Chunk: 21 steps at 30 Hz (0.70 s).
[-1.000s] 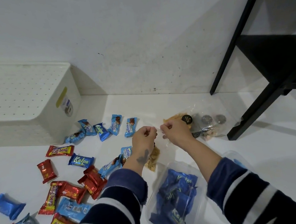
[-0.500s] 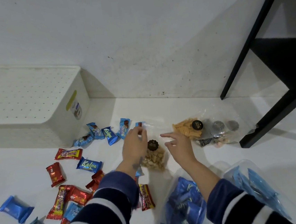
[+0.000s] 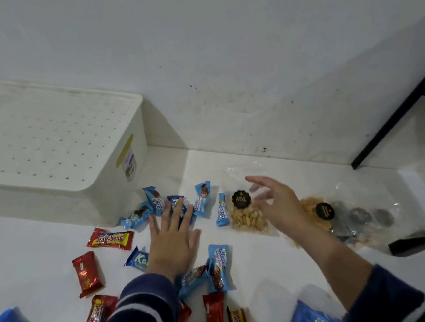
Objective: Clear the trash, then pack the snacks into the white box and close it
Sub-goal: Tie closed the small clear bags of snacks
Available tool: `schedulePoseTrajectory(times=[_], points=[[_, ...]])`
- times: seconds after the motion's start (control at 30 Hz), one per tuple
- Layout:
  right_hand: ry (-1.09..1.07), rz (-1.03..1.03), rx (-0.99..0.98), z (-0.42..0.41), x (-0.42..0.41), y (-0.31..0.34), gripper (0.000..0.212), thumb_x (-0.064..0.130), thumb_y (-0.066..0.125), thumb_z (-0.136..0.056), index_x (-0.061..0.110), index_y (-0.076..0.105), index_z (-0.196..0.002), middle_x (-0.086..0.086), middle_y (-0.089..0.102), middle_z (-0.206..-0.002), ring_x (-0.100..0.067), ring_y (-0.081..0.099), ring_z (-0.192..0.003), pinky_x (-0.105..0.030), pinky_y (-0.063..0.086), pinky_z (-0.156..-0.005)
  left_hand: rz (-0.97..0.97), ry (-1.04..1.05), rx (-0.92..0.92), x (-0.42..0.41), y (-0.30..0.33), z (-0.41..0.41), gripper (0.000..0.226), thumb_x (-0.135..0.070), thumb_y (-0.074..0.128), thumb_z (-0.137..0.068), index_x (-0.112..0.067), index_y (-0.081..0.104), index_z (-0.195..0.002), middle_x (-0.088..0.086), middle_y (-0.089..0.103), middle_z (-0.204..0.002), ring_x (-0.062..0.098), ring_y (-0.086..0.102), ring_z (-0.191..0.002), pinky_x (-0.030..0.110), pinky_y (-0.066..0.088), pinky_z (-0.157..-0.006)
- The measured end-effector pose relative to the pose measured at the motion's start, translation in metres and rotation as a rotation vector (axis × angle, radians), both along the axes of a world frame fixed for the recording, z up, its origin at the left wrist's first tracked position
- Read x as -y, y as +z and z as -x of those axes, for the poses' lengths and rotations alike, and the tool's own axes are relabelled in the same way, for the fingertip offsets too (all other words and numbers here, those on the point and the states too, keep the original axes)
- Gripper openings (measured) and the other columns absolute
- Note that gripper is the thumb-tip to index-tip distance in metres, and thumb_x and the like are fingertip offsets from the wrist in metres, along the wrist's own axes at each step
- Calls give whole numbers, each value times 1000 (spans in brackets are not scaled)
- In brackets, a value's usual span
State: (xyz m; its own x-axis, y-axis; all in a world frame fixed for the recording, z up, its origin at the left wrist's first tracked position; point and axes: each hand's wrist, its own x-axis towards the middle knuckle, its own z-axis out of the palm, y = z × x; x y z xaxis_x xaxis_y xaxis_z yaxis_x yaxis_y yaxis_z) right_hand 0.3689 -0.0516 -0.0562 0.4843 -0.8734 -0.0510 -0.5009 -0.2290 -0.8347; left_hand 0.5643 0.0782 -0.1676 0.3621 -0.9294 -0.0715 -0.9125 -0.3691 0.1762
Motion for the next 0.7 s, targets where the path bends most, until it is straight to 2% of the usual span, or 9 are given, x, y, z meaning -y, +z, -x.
schedulePoseTrajectory(times=[0.1,0.17,0.27,0.37,0.43,0.53,0.67,0.7], points=[[30,65,20,-35,31,12,55,-13,54,-84,28,60,-120,3,61,-103,-2,55,-75,-1,43,-61,50,4,1,1,0,0,61,-53,16,-93,-31,15,-150,-4,0,-159,21,-8,-147,62,0,-114],[44,79,61,-64,49,14,56,-14,53,-83,28,61,-119,1,61,-103,-3,54,-73,-2,44,-62,46,7,0,0,0,0,60,-53,21,-92,-32,21,-149,-4,4,-160,21,-2,-147,61,1,-113],[55,86,115,-109,73,9,57,-15,53,-83,29,61,-118,4,59,-98,-5,53,-72,-7,46,-63,34,23,2,1,3,1,57,-52,33,-89,-31,40,-142,-1,28,-155,25,24,-143,62,14,-106],[39,73,182,-147,94,0,58,-16,52,-82,29,62,-118,6,57,-95,-10,53,-74,-11,49,-64,39,15,28,4,2,2,56,-52,40,-85,-30,48,-136,0,36,-151,27,38,-137,61,20,-102],[23,36,237,-168,106,-12,57,-16,52,-83,26,62,-119,1,58,-100,-11,54,-77,-13,51,-68,39,10,32,6,0,-1,56,-53,44,-82,-31,50,-133,0,38,-150,28,42,-135,61,21,-101],[-35,-46,257,-187,114,-39,56,-18,51,-83,23,61,-120,-4,59,-103,-11,55,-81,-24,54,-78,71,25,23,7,-2,-4,55,-54,47,-77,-32,55,-127,0,43,-147,27,47,-131,59,24,-101],[-124,-64,244,-189,117,-59,59,-19,52,-82,24,61,-121,-3,60,-94,-6,54,-78,-24,52,-81,94,25,20,8,-2,-4,54,-54,46,-78,-33,54,-127,-1,43,-147,26,43,-134,59,23,-101],[-116,-60,235,-187,118,-58,60,-19,52,-81,25,61,-121,-3,61,-98,-6,55,-81,-22,52,-81,87,23,26,8,-2,-4,55,-54,45,-79,-32,53,-129,-1,41,-148,27,41,-135,59,23,-101]])
